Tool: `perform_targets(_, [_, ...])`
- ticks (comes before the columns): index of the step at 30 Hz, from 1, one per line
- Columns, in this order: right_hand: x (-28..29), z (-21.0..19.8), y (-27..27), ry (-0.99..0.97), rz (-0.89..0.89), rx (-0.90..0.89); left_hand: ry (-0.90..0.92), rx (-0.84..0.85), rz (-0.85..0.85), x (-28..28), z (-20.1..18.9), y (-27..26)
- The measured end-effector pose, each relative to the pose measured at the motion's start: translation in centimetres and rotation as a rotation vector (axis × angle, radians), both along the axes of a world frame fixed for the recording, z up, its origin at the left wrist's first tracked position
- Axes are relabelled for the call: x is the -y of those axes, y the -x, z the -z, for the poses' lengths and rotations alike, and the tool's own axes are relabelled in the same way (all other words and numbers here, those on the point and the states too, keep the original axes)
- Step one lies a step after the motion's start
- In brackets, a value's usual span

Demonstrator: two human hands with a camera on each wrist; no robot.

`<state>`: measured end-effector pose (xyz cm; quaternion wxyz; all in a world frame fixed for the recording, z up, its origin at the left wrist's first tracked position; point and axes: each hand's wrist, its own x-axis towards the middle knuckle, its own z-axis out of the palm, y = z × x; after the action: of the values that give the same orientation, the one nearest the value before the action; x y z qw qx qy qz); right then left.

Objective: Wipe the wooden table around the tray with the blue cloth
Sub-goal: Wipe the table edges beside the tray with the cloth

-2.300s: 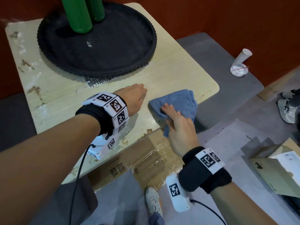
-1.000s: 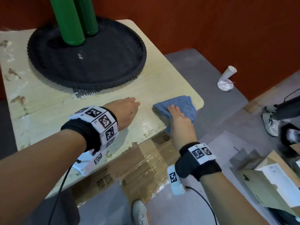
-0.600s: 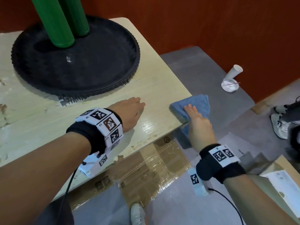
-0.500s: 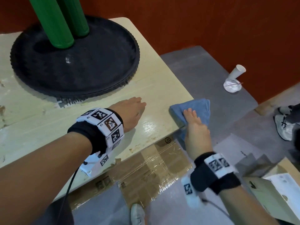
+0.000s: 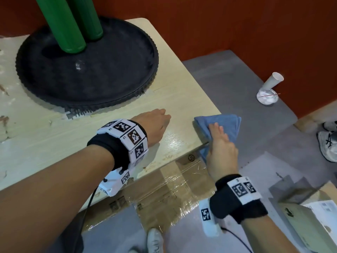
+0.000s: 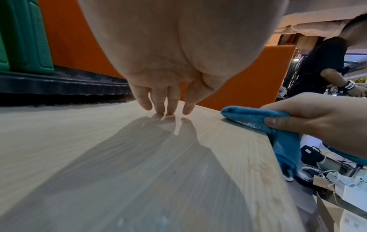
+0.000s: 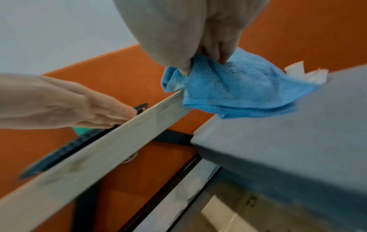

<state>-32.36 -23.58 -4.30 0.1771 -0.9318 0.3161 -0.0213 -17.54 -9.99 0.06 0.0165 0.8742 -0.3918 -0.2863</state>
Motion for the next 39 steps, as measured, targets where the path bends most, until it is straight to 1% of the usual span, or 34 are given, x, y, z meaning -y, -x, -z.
perform_targets(3, [-4.6,0.5,1.4,-0.080,-0.135,-0.024,-0.015,0.010,0.003,-0.3,-0.1,0.2])
perform_targets(5, [-5.4,0.7,2.2,-0.072,-0.234,-0.043,-0.029,0.020,0.008,-0.2,-0.1,0.4])
perform_targets(7, [-2.9,0.3,1.7,-0.022,-0.256,-0.029,-0.030,0.029,-0.003,0.0,-0.2,0.5])
perform_targets(10, [2.9,-0.4,0.2,-0.007,-0.190,-0.058,-0.020,0.030,-0.034,0.3,-0.5,0.5])
perform_targets(12, [5.7,-0.8,-0.8,0.001,-0.169,-0.079,-0.018,0.026,-0.057,0.5,-0.5,0.5])
perform_targets(15, [6.4,-0.5,-0.9,-0.019,-0.213,-0.026,-0.016,0.020,-0.123,1.0,-0.4,0.4])
perform_targets(18, [5.6,0.3,1.6,-0.089,-0.284,0.001,-0.016,0.022,-0.180,1.9,-0.3,0.4])
perform_targets(20, [6.5,0.5,2.1,-0.123,-0.323,0.028,-0.014,0.028,-0.205,2.4,-0.2,0.4])
perform_targets(23, [10.2,1.1,-1.1,-0.111,-0.400,0.006,-0.023,0.036,-0.232,2.9,0.0,0.7])
perform_targets(26, [12.3,1.3,-4.0,-0.183,-0.426,0.034,-0.016,0.060,-0.242,3.1,0.2,0.6])
perform_targets(27, [12.2,1.2,-3.8,-0.187,-0.435,0.036,-0.021,0.059,-0.242,3.0,0.2,0.6])
perform_targets(29, [11.5,0.9,-1.6,-0.221,-0.443,0.047,-0.043,0.055,-0.226,2.9,0.1,0.4])
perform_targets(32, [8.6,0.7,2.2,-0.222,-0.447,0.042,-0.089,0.036,-0.197,2.8,0.0,0.1])
perform_targets(37, [-0.3,-0.1,1.7,-0.299,-0.685,-0.074,-0.120,0.012,-0.164,2.6,0.2,-0.7])
perform_targets(39, [-1.2,-0.4,1.4,-0.283,-0.728,-0.072,-0.127,0.004,-0.162,2.4,0.2,-1.0])
